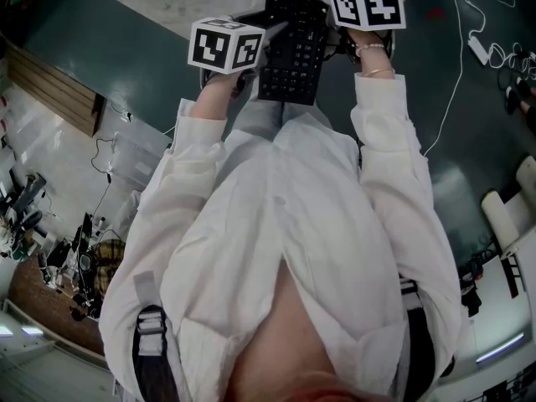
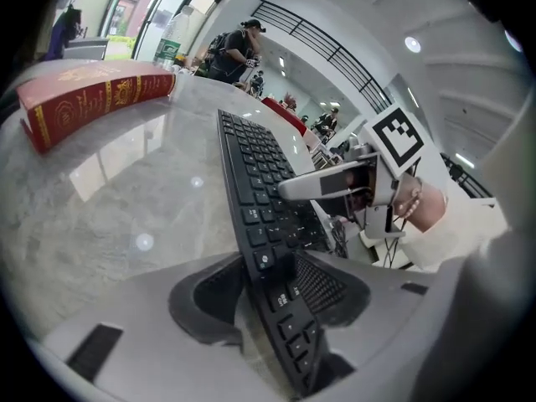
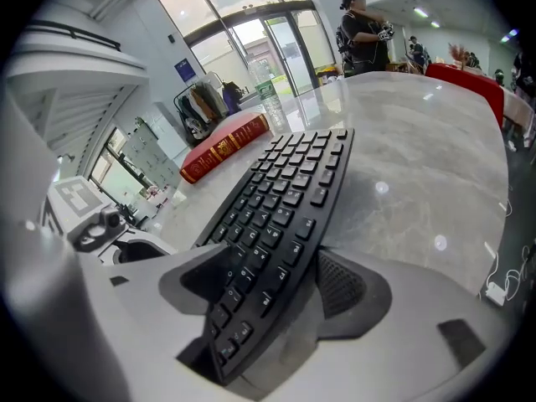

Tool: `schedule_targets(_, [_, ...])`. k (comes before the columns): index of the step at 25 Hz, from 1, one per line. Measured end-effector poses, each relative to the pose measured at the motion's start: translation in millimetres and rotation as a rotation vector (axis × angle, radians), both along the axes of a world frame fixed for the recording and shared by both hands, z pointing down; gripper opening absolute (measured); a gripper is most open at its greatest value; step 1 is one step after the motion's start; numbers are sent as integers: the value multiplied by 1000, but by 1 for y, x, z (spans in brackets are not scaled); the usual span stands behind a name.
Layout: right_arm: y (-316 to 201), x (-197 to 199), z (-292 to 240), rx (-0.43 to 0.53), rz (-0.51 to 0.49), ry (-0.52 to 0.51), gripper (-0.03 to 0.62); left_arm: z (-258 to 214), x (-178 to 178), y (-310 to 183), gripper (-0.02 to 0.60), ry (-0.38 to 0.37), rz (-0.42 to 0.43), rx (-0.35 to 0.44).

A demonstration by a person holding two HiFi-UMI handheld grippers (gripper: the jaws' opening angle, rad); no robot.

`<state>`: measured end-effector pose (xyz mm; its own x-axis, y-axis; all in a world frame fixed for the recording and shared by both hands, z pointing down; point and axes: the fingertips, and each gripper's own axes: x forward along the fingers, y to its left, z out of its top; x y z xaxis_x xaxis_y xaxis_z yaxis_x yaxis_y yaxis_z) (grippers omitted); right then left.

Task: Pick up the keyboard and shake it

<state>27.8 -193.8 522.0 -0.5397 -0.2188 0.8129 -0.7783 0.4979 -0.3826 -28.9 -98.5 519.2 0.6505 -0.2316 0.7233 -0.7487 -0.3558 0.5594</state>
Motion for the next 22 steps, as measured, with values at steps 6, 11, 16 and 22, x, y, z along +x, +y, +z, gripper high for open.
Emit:
schedule_targets(6, [1, 1, 0, 24, -5, 5, 316, -1, 0, -1, 192, -38, 17, 27])
schedule_targets(11, [1, 0, 2, 30, -16, 15, 316, -2, -6, -5, 198, -63, 20, 49])
schedule_targets(16, [1, 5, 3, 12, -68, 28, 318, -3, -3, -9, 204, -73, 19, 61])
schedule_targets(22, [6, 5, 2, -14, -126, 52, 318, -5, -5, -7, 204, -79, 40, 57])
